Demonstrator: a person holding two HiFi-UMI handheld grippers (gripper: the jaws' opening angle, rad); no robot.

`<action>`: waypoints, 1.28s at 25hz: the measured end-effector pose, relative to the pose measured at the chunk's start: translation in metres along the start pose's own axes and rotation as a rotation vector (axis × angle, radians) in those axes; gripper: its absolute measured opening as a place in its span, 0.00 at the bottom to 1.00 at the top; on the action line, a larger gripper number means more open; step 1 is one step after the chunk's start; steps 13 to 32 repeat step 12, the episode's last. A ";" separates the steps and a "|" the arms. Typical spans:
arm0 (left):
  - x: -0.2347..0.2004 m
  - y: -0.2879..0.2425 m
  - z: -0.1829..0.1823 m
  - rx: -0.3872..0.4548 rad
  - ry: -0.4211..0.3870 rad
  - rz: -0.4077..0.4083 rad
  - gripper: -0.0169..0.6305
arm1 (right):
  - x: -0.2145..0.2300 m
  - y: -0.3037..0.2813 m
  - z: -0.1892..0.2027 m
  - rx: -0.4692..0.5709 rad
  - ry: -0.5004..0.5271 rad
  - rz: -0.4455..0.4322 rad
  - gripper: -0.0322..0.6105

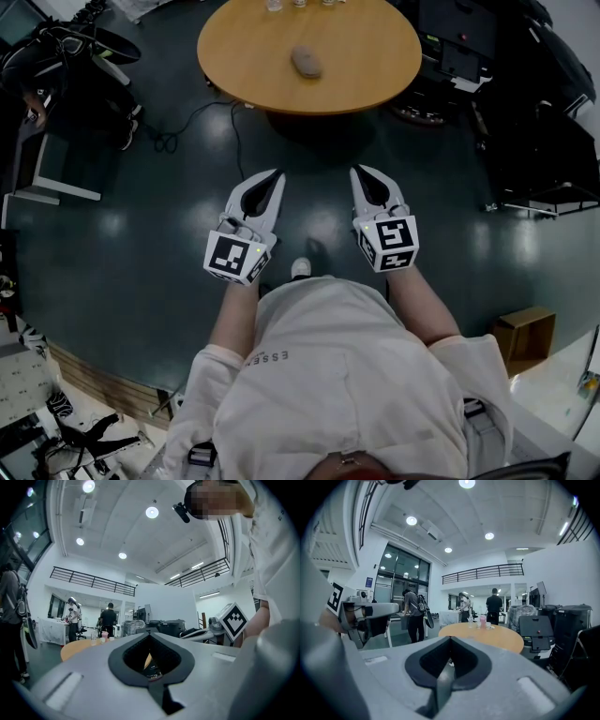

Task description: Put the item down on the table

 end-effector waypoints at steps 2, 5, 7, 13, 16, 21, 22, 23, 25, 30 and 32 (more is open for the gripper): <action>0.001 -0.001 -0.001 -0.008 -0.009 -0.001 0.04 | 0.000 0.000 0.001 0.000 -0.003 -0.003 0.03; 0.000 0.000 0.004 -0.016 -0.020 -0.006 0.04 | 0.000 -0.002 0.001 0.000 -0.004 -0.008 0.03; -0.002 0.001 0.005 -0.017 -0.023 -0.012 0.04 | 0.000 -0.003 0.001 0.001 -0.003 -0.010 0.03; -0.006 -0.001 0.003 -0.017 -0.022 -0.023 0.04 | 0.002 -0.005 0.000 -0.001 -0.004 -0.007 0.03; -0.006 -0.001 0.003 -0.017 -0.022 -0.023 0.04 | 0.002 -0.005 0.000 -0.001 -0.004 -0.007 0.03; -0.006 -0.001 0.003 -0.017 -0.022 -0.023 0.04 | 0.002 -0.005 0.000 -0.001 -0.004 -0.007 0.03; -0.006 -0.001 0.003 -0.017 -0.022 -0.023 0.04 | 0.002 -0.005 0.000 -0.001 -0.004 -0.007 0.03; -0.006 -0.001 0.003 -0.017 -0.022 -0.023 0.04 | 0.002 -0.005 0.000 -0.001 -0.004 -0.007 0.03; -0.006 -0.001 0.003 -0.017 -0.022 -0.023 0.04 | 0.002 -0.005 0.000 -0.001 -0.004 -0.007 0.03; -0.006 -0.001 0.003 -0.017 -0.022 -0.023 0.04 | 0.002 -0.005 0.000 -0.001 -0.004 -0.007 0.03; -0.006 -0.001 0.003 -0.017 -0.022 -0.023 0.04 | 0.002 -0.005 0.000 -0.001 -0.004 -0.007 0.03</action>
Point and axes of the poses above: the fingertips, and each gripper's own axes: y backward along the fingers, x to its right, z out of its underside, the point moved 2 cm from there along y, backward along the fingers, and after that the axes turned 6 degrees about x, right-handed, at the moved point
